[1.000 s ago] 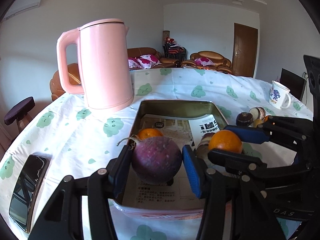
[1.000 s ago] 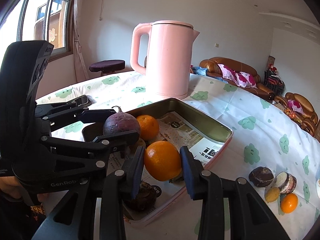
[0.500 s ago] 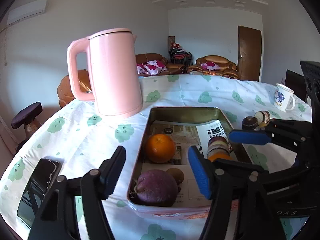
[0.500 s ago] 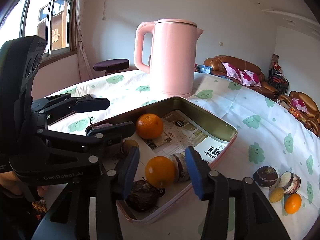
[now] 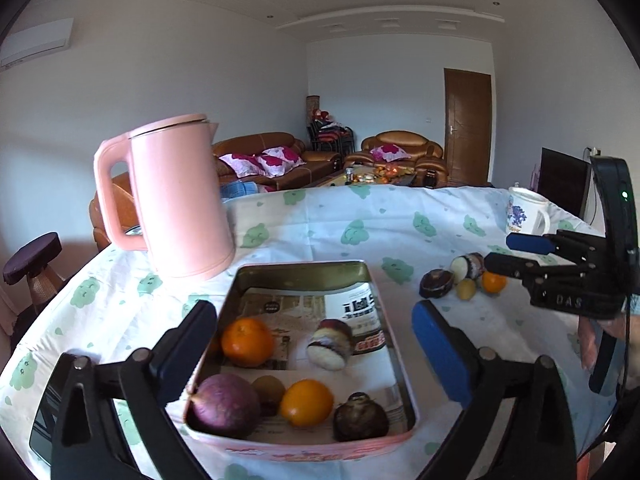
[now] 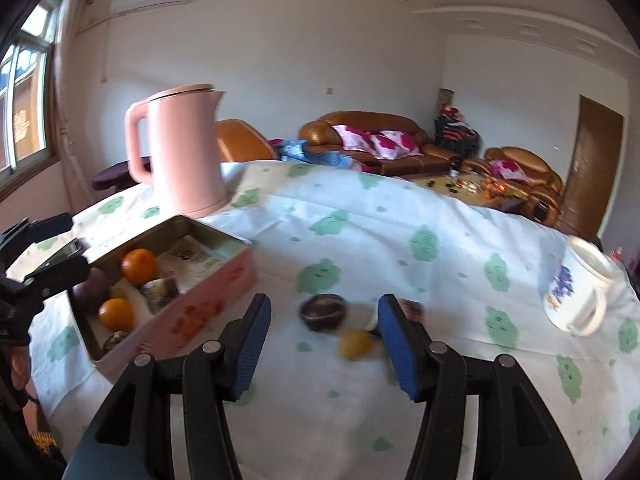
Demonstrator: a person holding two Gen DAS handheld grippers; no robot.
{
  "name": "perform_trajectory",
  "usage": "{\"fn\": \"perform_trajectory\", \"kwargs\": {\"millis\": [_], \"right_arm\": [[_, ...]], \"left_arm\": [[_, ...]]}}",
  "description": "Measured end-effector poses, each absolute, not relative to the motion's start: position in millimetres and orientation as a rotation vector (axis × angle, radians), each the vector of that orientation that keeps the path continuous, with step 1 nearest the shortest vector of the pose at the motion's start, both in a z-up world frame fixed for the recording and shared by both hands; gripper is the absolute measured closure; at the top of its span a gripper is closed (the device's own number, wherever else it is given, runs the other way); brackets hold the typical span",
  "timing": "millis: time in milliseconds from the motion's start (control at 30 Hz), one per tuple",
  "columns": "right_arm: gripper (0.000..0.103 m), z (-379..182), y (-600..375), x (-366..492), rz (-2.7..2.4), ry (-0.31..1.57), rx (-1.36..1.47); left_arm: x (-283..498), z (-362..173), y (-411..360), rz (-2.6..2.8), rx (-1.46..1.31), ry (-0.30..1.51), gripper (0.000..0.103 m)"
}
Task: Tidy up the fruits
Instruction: 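Grasp another orange with the right gripper while the left gripper grasps a brown round fruit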
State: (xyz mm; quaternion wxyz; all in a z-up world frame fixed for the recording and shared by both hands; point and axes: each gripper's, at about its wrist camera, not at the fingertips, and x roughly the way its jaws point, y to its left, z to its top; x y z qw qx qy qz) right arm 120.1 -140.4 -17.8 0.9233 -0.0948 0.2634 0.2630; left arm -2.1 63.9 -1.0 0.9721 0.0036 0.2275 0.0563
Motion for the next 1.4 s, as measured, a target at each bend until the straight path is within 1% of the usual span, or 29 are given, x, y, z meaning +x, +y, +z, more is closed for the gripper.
{"fn": "perform_trajectory", "kwargs": {"millis": [100,267,533,667,867,900,933,1000,1133,1200,1300,1400], "right_arm": [[0.045,-19.7,-173.4,138.4,0.450,0.566,-0.136],[0.045,-31.9,-196.2,156.0,0.393,0.616,-0.105],[0.045,-52.0,-188.4,178.0,0.443,0.714,-0.085],[0.046,-56.1,-183.1,183.0,0.460,0.745,-0.089],[0.046,-71.0,-176.5,197.4,0.504,0.859,-0.085],[0.053,-72.4,-176.4,198.3,0.510,0.869,-0.081],[0.058,-73.2,-177.0,198.8,0.509,0.875,-0.078],[0.060,-72.6,-178.4,197.4,0.512,0.868,-0.069],[0.060,-65.6,-186.2,192.1,0.463,0.818,-0.050],[0.060,-62.6,-191.3,190.3,0.440,0.796,-0.034],[0.060,-60.2,-191.7,189.9,0.432,0.784,-0.036],[0.060,-59.0,-191.8,190.0,0.432,0.778,-0.036]], "left_arm": [[12.6,0.6,43.7,0.060,0.016,0.479,0.003],[36.9,-1.8,12.8,0.019,0.050,0.503,0.003],[71.2,-14.8,-21.5,0.012,0.105,0.538,0.003],[79.8,-20.0,-26.1,0.014,0.110,0.554,0.003],[86.8,-26.6,-26.2,0.003,0.099,0.583,0.003],[88.0,-27.4,-26.5,0.002,0.097,0.587,0.003],[89.5,-28.1,-27.2,0.000,0.098,0.590,0.003],[94.0,-29.9,-29.7,-0.004,0.102,0.603,0.003],[107.9,-33.6,-34.2,-0.003,0.093,0.628,0.010],[119.1,-37.6,-36.5,-0.010,0.077,0.658,0.017],[134.9,-44.3,-42.8,-0.019,0.060,0.708,0.023],[145.9,-49.2,-47.3,-0.008,0.043,0.729,0.023]]}}
